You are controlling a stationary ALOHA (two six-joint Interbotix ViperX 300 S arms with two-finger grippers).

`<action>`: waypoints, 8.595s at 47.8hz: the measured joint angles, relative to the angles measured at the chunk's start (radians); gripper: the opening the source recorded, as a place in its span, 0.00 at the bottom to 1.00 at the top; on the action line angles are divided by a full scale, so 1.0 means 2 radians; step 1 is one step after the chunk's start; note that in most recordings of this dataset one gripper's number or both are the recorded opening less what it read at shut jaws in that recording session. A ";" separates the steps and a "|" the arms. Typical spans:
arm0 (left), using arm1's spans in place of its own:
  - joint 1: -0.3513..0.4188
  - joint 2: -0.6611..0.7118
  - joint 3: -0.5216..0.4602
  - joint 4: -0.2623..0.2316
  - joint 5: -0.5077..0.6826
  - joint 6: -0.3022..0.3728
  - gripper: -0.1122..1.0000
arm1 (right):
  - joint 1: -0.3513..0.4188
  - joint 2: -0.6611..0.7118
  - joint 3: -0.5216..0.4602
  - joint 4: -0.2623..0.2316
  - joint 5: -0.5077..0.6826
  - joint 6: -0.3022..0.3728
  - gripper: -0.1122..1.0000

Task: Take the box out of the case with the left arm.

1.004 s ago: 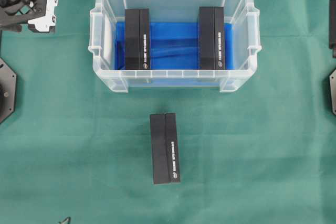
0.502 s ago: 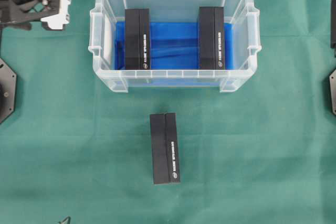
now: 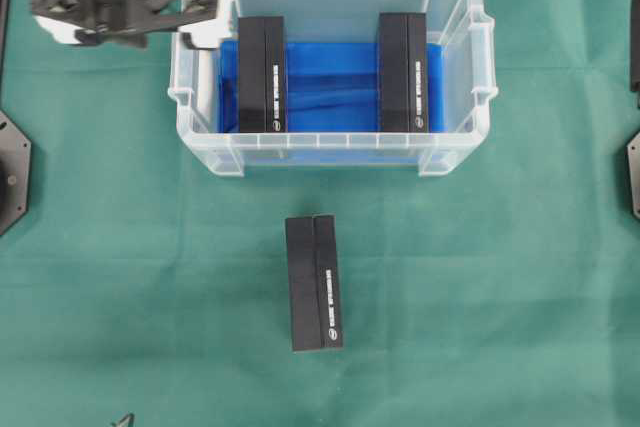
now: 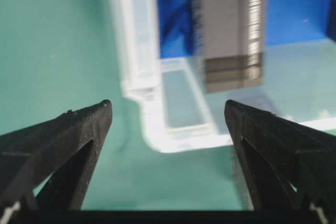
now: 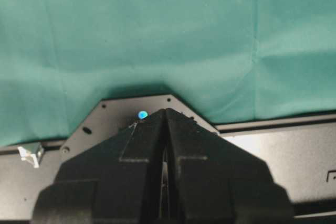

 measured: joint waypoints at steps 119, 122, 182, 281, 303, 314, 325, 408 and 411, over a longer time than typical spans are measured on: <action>-0.010 0.115 -0.077 0.000 -0.021 0.010 0.89 | 0.000 0.000 0.000 0.000 -0.008 0.001 0.11; -0.010 0.115 -0.070 0.001 -0.024 0.010 0.89 | 0.000 0.000 0.000 0.000 -0.008 0.001 0.11; -0.010 0.140 0.027 0.002 -0.148 0.001 0.89 | 0.000 0.002 0.000 0.000 -0.008 0.001 0.11; -0.021 0.137 -0.064 -0.013 -0.051 0.001 0.67 | 0.000 0.002 0.000 0.001 -0.012 0.000 0.11; -0.022 0.109 -0.216 -0.013 0.087 0.004 0.67 | 0.000 0.002 0.000 0.001 -0.012 0.001 0.11; -0.023 0.110 -0.258 -0.010 0.124 0.004 0.68 | 0.000 0.002 0.000 0.001 -0.012 0.001 0.11; -0.023 0.110 -0.259 -0.008 0.127 0.004 0.67 | 0.000 0.002 0.000 0.001 -0.012 0.001 0.11; -0.038 0.110 -0.255 -0.001 0.127 0.000 0.67 | 0.000 0.002 0.000 0.002 -0.012 0.002 0.11; -0.046 0.110 -0.253 0.000 0.127 0.000 0.68 | 0.000 0.002 0.000 0.002 -0.012 0.002 0.11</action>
